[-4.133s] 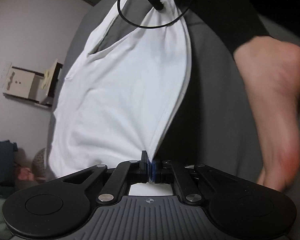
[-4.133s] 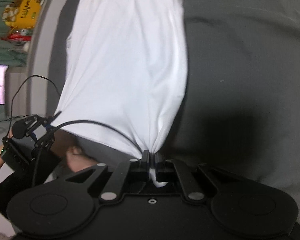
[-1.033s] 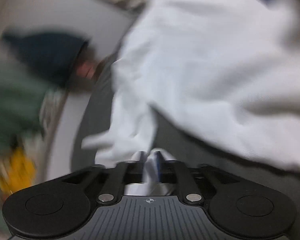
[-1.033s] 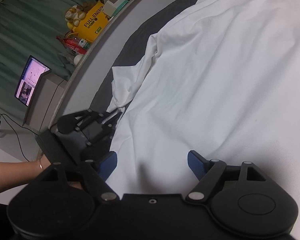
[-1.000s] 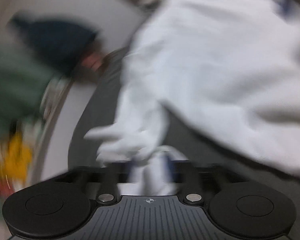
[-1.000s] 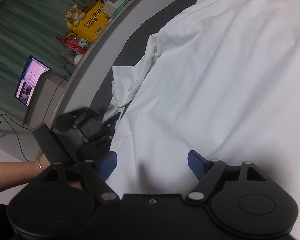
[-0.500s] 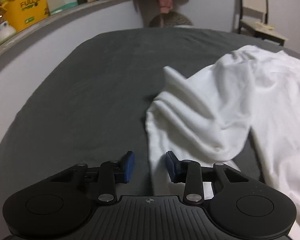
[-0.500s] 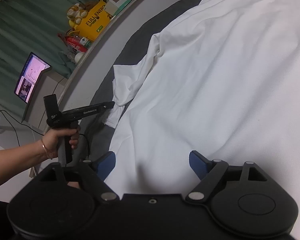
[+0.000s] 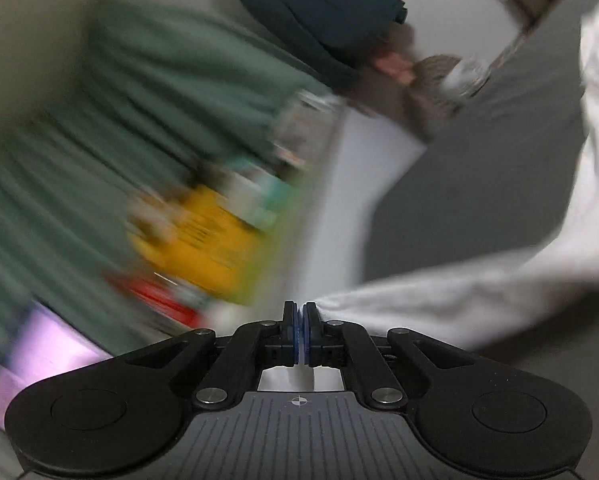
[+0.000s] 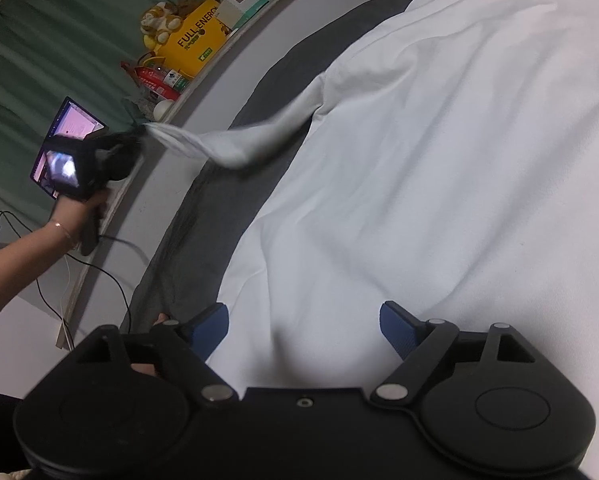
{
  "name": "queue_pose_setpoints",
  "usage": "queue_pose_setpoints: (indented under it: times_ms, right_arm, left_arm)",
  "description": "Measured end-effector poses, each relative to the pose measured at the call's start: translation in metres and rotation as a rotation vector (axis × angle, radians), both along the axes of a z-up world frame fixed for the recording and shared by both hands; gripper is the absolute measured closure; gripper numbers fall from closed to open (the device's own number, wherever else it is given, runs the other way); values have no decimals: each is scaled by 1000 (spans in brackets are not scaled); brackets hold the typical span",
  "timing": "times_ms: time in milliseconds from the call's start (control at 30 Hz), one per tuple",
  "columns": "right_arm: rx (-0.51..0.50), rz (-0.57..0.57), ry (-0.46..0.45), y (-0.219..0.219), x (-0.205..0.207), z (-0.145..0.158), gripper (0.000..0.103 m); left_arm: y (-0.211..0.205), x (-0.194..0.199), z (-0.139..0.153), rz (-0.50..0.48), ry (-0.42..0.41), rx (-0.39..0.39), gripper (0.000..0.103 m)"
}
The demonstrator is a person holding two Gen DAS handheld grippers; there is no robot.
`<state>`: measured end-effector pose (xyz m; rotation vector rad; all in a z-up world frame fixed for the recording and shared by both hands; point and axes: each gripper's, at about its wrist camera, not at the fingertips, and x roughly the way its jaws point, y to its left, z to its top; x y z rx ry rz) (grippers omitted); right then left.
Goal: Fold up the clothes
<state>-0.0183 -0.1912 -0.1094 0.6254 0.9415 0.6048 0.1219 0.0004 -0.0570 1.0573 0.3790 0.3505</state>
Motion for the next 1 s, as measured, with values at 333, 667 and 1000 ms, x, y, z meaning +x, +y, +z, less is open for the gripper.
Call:
queue_pose_setpoints:
  times_ms: [333,667,1000]
  right_arm:
    - [-2,2,-1,-1,-1,1,20]
    - [-24,15,-24,2,-4,2,17]
    - [8,11,-2,-2,-2,0,17]
  left_arm:
    - [21,-49,-125,74,417,53,100]
    - [3,1,-103,-94,198,5,0]
    - [16,80,-132,-208,318,503,0]
